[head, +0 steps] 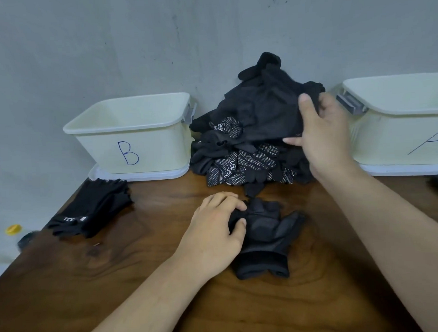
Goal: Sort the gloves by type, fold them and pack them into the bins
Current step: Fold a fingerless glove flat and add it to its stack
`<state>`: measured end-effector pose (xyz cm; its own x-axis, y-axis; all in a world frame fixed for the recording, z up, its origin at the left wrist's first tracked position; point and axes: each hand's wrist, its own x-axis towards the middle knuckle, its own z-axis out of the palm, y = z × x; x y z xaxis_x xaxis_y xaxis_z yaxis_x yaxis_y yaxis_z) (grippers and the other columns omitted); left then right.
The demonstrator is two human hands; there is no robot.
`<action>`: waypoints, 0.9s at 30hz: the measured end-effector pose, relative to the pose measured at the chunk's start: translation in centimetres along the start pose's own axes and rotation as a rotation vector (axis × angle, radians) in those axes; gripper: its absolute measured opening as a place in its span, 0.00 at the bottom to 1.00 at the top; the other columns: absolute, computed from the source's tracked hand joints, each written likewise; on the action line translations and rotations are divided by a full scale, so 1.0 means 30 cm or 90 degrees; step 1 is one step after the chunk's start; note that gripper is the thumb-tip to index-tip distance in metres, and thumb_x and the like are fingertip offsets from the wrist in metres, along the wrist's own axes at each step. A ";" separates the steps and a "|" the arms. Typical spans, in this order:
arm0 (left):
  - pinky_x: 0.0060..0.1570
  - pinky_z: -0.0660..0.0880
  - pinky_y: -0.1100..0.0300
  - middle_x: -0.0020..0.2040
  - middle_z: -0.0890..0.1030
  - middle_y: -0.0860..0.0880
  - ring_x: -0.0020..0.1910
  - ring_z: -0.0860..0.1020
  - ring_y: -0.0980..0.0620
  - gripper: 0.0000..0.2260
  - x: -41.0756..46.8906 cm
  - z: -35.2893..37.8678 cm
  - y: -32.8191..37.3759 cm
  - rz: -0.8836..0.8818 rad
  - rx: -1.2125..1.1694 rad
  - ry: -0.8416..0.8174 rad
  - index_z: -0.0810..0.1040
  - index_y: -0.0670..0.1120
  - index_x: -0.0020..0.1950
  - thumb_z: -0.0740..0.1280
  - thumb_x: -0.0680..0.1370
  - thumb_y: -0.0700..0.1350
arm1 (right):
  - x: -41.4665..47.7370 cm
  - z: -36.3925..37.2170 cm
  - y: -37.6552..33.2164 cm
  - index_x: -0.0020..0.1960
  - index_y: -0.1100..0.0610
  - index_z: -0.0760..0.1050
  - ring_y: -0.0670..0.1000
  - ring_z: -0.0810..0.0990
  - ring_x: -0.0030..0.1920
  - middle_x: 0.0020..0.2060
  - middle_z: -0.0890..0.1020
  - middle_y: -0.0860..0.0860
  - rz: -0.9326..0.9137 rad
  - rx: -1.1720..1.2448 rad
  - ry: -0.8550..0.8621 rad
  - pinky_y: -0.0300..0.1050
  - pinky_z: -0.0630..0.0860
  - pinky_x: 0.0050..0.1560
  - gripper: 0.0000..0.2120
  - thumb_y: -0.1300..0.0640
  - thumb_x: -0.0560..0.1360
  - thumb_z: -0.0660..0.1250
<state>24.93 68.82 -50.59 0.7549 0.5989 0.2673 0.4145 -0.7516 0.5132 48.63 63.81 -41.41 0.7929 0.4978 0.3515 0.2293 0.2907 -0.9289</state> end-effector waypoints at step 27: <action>0.68 0.69 0.57 0.56 0.73 0.65 0.59 0.69 0.61 0.07 0.023 -0.019 -0.039 -0.082 -0.044 0.035 0.73 0.62 0.61 0.64 0.83 0.55 | -0.104 0.209 0.145 0.84 0.41 0.62 0.44 0.53 0.84 0.83 0.64 0.42 -0.282 -0.682 -0.380 0.60 0.46 0.85 0.24 0.47 0.88 0.57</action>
<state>24.69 70.27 -50.52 0.6678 0.7048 0.2394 0.4686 -0.6479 0.6006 43.60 68.65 -45.80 0.2267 0.8927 0.3895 0.9580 -0.1321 -0.2547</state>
